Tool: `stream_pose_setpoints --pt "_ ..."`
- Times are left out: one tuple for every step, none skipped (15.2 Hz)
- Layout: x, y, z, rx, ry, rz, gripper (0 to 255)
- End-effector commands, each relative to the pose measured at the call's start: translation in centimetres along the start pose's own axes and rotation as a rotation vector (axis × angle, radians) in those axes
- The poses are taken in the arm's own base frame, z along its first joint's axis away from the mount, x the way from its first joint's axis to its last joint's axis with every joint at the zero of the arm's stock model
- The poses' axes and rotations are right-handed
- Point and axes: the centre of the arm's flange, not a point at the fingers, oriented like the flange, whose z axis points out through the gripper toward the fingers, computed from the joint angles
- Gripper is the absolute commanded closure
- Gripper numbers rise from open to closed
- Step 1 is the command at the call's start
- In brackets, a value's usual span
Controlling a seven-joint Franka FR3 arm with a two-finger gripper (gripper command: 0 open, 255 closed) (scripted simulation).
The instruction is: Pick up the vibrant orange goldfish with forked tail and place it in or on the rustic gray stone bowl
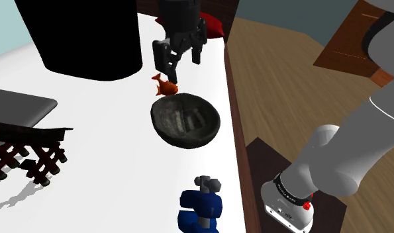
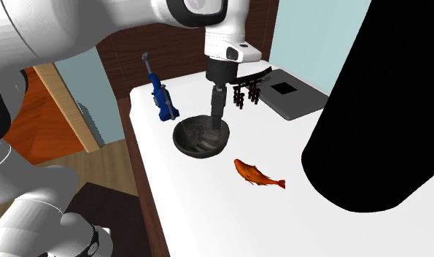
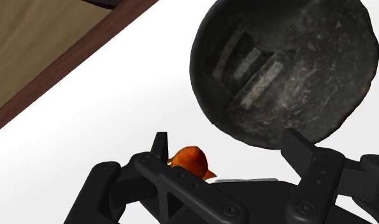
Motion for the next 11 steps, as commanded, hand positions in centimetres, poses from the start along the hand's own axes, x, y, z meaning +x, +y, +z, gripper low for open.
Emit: stream_pose_setpoints --pt "1.6 -0.1 0.6 -0.045 -0.024 0.121 0" --pt "1.6 -0.1 1.1 -0.045 -0.024 0.121 0" --pt "1.6 -0.1 1.7 -0.045 -0.024 0.121 0" --pt "1.6 -0.1 2.2 -0.045 -0.024 0.121 0" --pt "1.6 -0.1 2.7 -0.045 -0.024 0.121 0" --pt "1.6 0.0 3.2 -0.045 -0.024 0.121 0" --pt "1.6 0.0 3.8 -0.045 -0.024 0.121 0" --pt "1.5 0.0 4.1 -0.045 -0.024 0.121 0" --pt "1.5 0.0 4.1 -0.045 -0.024 0.121 0" --pt "1.5 0.0 4.1 -0.045 -0.024 0.121 0" --pt "1.5 0.0 4.1 -0.045 -0.024 0.121 0"
